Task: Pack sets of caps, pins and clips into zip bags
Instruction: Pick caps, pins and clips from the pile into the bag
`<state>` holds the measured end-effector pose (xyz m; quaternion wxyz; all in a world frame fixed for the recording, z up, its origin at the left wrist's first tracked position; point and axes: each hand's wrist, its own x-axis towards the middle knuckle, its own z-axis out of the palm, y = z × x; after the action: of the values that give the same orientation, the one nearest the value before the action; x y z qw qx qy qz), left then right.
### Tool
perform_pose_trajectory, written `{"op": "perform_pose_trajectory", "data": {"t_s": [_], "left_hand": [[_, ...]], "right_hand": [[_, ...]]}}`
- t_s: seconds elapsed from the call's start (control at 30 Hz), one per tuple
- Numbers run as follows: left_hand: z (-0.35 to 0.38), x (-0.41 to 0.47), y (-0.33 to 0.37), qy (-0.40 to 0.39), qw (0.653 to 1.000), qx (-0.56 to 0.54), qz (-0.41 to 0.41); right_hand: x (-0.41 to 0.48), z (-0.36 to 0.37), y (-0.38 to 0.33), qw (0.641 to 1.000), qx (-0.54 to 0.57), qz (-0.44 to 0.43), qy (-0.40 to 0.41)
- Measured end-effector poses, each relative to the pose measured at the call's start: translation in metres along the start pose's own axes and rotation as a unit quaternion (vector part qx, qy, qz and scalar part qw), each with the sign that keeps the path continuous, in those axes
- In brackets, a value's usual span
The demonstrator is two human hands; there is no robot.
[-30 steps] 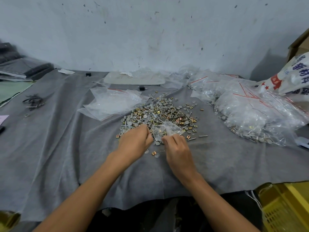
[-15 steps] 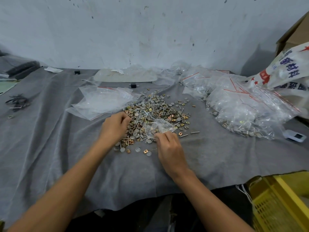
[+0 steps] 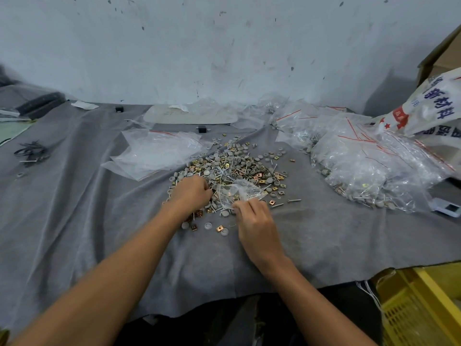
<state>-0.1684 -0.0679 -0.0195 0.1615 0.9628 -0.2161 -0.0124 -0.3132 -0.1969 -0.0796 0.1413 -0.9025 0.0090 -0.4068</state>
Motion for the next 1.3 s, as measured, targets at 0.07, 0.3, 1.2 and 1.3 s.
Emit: {"op": "perform_pose_trajectory", "data": {"t_s": [0.07,0.3,1.2,1.3], "left_hand": [[0.003,0.0,0.002,-0.001,1.0,-0.009,0.011],[0.002,-0.01,-0.007,0.001,0.995,-0.1,0.015],[-0.014,-0.049,-0.007,0.081,0.96,-0.244,0.108],[-0.005,-0.044,-0.015,0.053,0.985,-0.139,0.091]], "right_hand": [[0.0,0.0,0.0,1.0,-0.003,0.0,0.001],[0.001,-0.003,-0.002,1.0,0.001,-0.003,0.0],[0.001,-0.004,-0.002,1.0,0.011,0.004,0.011],[0.001,-0.004,-0.002,1.0,0.011,0.009,0.011]]}}
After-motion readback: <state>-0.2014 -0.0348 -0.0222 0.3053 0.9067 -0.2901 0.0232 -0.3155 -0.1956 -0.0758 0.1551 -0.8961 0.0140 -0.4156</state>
